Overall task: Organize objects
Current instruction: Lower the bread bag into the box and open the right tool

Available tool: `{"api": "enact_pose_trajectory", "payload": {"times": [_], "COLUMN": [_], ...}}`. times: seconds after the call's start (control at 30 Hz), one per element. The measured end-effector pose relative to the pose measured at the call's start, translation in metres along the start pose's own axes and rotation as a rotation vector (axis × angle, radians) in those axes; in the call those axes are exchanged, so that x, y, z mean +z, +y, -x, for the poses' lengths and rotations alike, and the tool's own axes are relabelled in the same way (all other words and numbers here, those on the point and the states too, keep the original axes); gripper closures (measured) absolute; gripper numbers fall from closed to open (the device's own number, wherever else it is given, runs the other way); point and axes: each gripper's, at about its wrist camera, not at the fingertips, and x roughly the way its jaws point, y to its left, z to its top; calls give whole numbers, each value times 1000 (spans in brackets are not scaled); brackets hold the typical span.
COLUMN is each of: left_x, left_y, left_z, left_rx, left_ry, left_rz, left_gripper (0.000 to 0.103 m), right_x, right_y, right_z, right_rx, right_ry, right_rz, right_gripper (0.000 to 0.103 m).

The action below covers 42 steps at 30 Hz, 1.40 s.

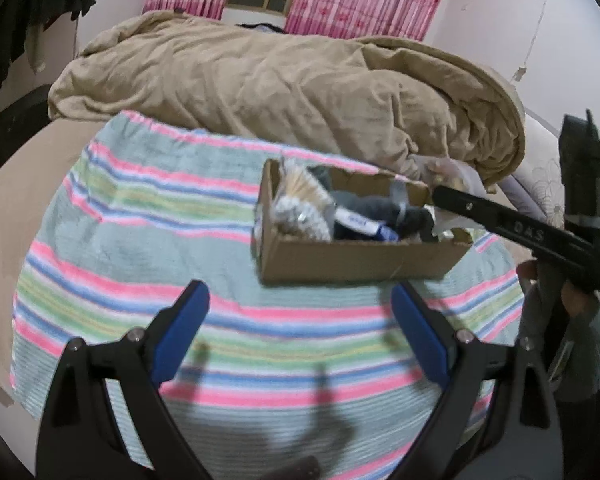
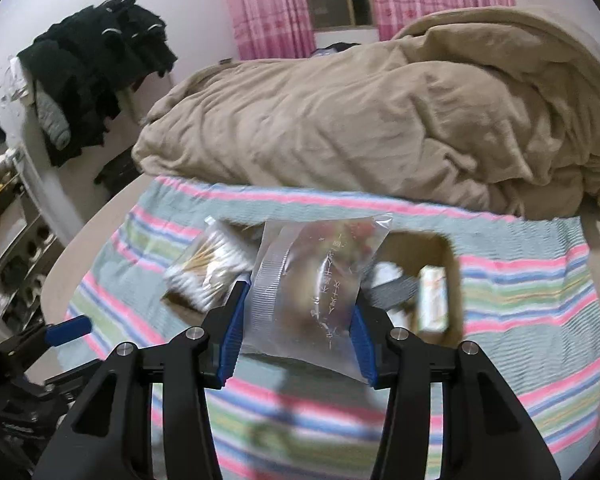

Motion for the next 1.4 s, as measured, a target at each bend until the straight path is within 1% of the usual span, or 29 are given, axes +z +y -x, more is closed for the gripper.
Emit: {"api": "enact_pose_trajectory", "payload": {"times": [0.17,0.33,0.47,0.6,0.7,0.73,0.77,0.83,0.93,0.97,1.0,1.07,1.1,1.4], "left_x": [19,29,34,35,34,33,33,32,30,30,30,29,29,22], "left_y": [-10,-15,-14,-7,1,3,4,6,8,9,9,8,8,-3], "left_z": [-14,-39,-53,-60,-64,-65,-66,-65,-62,-61,-59,-53,-50,-16], "left_rx": [-5,-12,-3,12,23,27,31,31,34,34,33,30,28,27], "left_ry": [-16,5,15,17,28,31,34,37,38,38,37,30,27,9], "left_rz": [-24,-34,-24,-10,4,5,5,4,4,7,11,12,10,7], "left_gripper": [9,9,9,9,9,9,9,9,9,9,9,9,9,9], "right_x": [12,10,7,7,2,-2,-4,-9,-9,-8,-7,-5,-4,-5], "right_y": [-28,-45,-38,-20,-2,0,0,-1,-3,-3,-3,-4,-4,1], "right_z": [-12,-33,-48,-64,-83,-93,-101,-110,-106,-103,-100,-91,-83,-41], "right_rx": [-53,-51,-10,28,28,28,24,22,17,12,3,-9,-16,-49], "right_ry": [5,49,71,86,118,141,157,171,162,156,149,127,108,53], "right_rz": [-19,-48,-48,-35,-1,-4,-13,-32,-40,-41,-41,-45,-47,-37], "right_gripper": [53,53,53,53,53,52,50,49,48,45,42,25,22,21]}}
